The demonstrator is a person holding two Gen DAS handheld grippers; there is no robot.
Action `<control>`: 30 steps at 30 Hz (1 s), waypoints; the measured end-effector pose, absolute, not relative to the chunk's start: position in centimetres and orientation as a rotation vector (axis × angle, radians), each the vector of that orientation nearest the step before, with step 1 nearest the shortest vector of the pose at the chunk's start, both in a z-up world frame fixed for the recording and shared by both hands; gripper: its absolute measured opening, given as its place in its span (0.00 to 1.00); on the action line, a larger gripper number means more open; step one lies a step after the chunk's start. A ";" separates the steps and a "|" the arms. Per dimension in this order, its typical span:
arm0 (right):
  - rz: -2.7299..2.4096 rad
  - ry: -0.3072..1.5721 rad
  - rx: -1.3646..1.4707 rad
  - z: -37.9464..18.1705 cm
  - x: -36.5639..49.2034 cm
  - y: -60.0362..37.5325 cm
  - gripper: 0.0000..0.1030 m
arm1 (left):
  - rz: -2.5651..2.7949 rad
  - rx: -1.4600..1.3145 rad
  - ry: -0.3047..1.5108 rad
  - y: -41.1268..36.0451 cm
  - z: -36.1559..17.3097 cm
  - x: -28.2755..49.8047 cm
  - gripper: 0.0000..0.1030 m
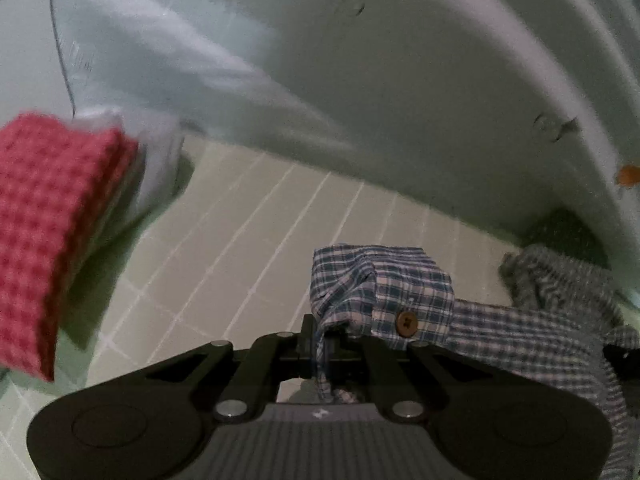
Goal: Fold clothes
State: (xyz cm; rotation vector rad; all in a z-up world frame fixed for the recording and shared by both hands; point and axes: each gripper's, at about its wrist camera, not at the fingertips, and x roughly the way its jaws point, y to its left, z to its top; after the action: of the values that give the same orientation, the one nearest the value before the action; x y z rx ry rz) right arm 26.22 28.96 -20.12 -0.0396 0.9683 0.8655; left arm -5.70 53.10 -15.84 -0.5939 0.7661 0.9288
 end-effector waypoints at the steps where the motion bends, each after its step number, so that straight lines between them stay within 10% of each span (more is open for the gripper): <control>1: 0.863 0.972 -0.016 -20.3 26.7 28.8 0.07 | 0.931 -0.601 0.775 53.1 -16.2 -5.9 0.05; 5: 0.787 0.957 -0.008 -19.5 27.1 27.7 0.35 | 0.948 -0.633 0.814 53.2 -17.5 -6.3 0.06; 9: 0.686 0.898 -0.034 -17.7 25.0 25.4 0.94 | 0.943 -0.639 0.801 52.7 -17.3 -6.7 0.05; 21: 0.558 0.937 0.043 -17.3 15.2 14.3 0.98 | 0.455 -0.483 0.657 39.9 -9.6 -3.6 0.05; 24: 0.556 0.948 0.041 -17.3 13.4 13.4 1.00 | 0.319 -0.453 0.746 35.2 -10.3 -2.6 0.17; 30: 0.595 0.906 0.073 -15.9 11.7 13.7 1.00 | 0.366 -0.408 0.884 31.3 -11.9 -3.7 0.73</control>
State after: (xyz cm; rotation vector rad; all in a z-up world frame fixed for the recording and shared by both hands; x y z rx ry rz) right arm 11.68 13.66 -15.85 0.0729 0.9062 0.5948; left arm -3.70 31.30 -11.89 -0.4076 0.8841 0.3655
